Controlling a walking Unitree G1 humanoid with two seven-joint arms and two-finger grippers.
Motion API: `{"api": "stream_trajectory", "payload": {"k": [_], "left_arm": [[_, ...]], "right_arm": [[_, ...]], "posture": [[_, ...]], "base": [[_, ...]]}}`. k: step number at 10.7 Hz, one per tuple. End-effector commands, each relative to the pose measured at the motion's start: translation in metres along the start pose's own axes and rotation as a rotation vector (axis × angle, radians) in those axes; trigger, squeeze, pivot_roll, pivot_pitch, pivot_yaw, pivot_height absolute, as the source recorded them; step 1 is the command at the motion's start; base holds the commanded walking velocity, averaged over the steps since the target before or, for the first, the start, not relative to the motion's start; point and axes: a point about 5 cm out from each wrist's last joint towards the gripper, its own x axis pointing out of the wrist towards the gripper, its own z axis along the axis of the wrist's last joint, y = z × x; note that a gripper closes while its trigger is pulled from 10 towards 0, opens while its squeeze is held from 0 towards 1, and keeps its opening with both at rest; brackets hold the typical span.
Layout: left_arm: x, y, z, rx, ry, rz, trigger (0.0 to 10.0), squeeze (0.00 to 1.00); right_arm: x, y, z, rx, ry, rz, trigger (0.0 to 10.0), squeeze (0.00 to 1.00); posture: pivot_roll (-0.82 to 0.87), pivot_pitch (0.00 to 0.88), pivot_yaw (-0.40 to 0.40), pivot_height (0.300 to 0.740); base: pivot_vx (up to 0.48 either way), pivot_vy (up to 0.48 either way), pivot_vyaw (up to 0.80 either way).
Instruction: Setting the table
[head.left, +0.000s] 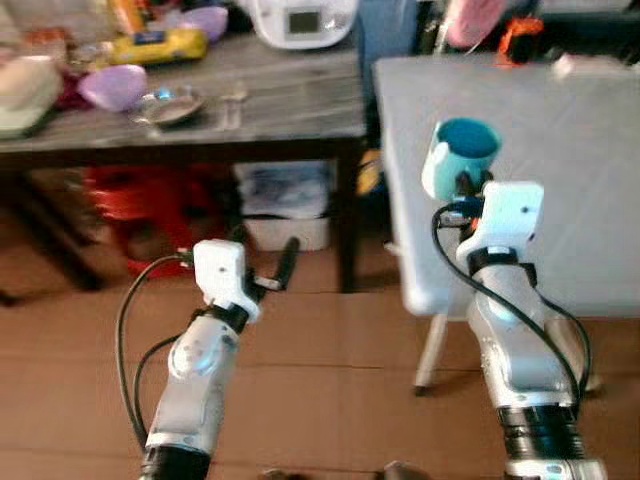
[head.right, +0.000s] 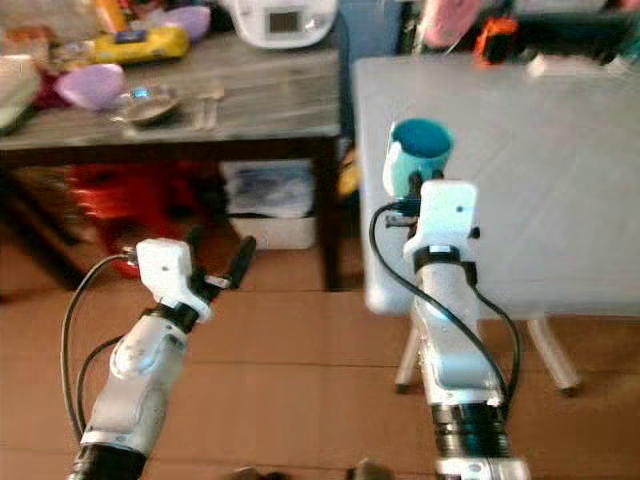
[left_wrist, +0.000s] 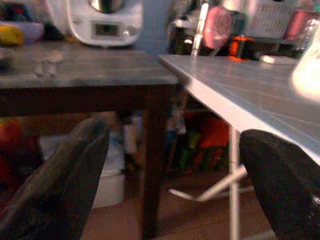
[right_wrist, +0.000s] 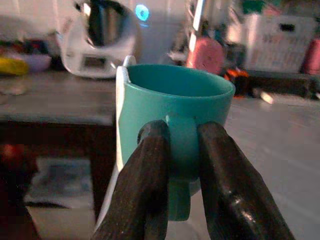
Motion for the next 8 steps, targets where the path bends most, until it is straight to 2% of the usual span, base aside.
{"api": "stream_trajectory", "payload": {"k": [1, 4, 7, 8], "left_arm": [[-0.0010, 0.0026, 0.0004, 0.020, 0.001, 0.002, 10.0, 0.00], [0.0009, 0.0005, -0.0007, 0.021, -0.003, 0.004, 10.0, 0.00], [0.0027, -0.0018, -0.0007, 0.025, -0.006, 0.003, 10.0, 0.00], [0.0029, -0.0024, -0.0001, 0.028, -0.014, 0.007, 10.0, 0.00]], "right_arm": [[0.0018, 0.0001, 0.0099, 0.009, -0.044, -0.007, 10.0, 0.00], [0.0023, 0.0019, 0.0109, -0.031, -0.057, 0.005, 10.0, 0.00], [0.0030, 0.0013, 0.0105, -0.033, -0.056, 0.000, 10.0, 0.00], [0.0028, 0.0015, 0.0099, -0.032, -0.054, -0.003, 10.0, 0.00]], "posture": [[-0.13, 0.137, 0.077, 0.740], [-0.13, 0.131, 0.076, 0.740], [-0.13, 0.133, 0.076, 0.740], [-0.13, 0.132, 0.077, 0.740]], "base": [[0.000, 0.480, 0.00], [0.000, 0.480, 0.00], [0.000, 0.480, 0.00], [0.000, 0.000, 0.00]]}}
